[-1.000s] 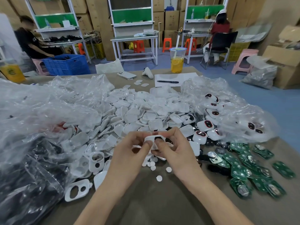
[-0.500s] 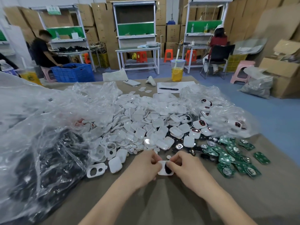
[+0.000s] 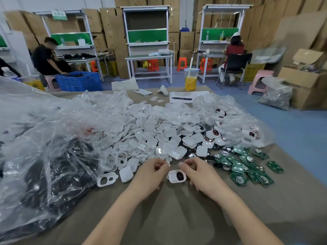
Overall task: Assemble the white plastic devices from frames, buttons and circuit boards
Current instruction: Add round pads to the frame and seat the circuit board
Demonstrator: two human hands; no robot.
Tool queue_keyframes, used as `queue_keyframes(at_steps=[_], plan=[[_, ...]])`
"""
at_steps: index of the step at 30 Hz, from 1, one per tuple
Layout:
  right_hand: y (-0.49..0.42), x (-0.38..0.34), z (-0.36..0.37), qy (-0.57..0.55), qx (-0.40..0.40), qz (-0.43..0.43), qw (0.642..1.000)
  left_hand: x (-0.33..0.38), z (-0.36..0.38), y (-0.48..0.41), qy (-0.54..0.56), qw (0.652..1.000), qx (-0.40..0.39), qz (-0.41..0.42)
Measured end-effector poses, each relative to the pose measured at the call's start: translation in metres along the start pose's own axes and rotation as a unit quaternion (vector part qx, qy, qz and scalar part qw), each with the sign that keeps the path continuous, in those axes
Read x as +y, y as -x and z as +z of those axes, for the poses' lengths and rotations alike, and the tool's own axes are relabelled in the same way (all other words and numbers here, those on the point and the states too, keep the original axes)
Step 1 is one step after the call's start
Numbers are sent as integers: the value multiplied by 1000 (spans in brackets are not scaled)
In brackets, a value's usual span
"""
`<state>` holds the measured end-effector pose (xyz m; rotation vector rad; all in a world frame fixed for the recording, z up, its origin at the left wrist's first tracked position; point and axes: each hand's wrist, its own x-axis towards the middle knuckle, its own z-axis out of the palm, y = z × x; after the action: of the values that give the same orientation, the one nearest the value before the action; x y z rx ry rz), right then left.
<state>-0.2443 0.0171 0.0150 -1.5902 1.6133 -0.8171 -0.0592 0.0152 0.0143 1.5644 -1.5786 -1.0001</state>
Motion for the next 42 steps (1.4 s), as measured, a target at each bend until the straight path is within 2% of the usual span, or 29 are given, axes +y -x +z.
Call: queue_keyframes(at_steps=[2, 5, 7, 10, 13, 15, 17, 20, 25, 38, 42], plan=[[0, 4, 0, -54, 13, 8, 998, -7, -4, 0, 36, 998, 42, 6], [-4, 11, -1, -65, 90, -30, 993, -17, -7, -2, 0, 992, 110, 54], [-8, 15, -2, -9, 144, -74, 987, -20, -7, -3, -32, 986, 135, 88], [-17, 15, -4, 118, 183, -119, 969, -20, -4, -5, -76, 980, 141, 118], [-27, 14, -3, 261, 232, -153, 924, -20, -1, -11, -177, 955, 173, 163], [-34, 16, -2, 319, 216, -131, 914, -19, -1, -17, -266, 912, 222, 218], [-40, 21, -1, 332, 160, -89, 925, -18, 0, -23, -307, 886, 246, 244], [-44, 29, -1, 309, 144, -75, 937, -20, 1, -29, -313, 900, 222, 207], [-42, 31, -1, 281, 187, -127, 933, -23, -1, -31, -329, 914, 168, 166], [-30, 21, -4, 199, 148, -143, 958, -29, -2, -31, -309, 918, 193, 158], [-24, 19, -7, 221, 215, -122, 943, -29, -3, -31, -303, 920, 193, 157]])
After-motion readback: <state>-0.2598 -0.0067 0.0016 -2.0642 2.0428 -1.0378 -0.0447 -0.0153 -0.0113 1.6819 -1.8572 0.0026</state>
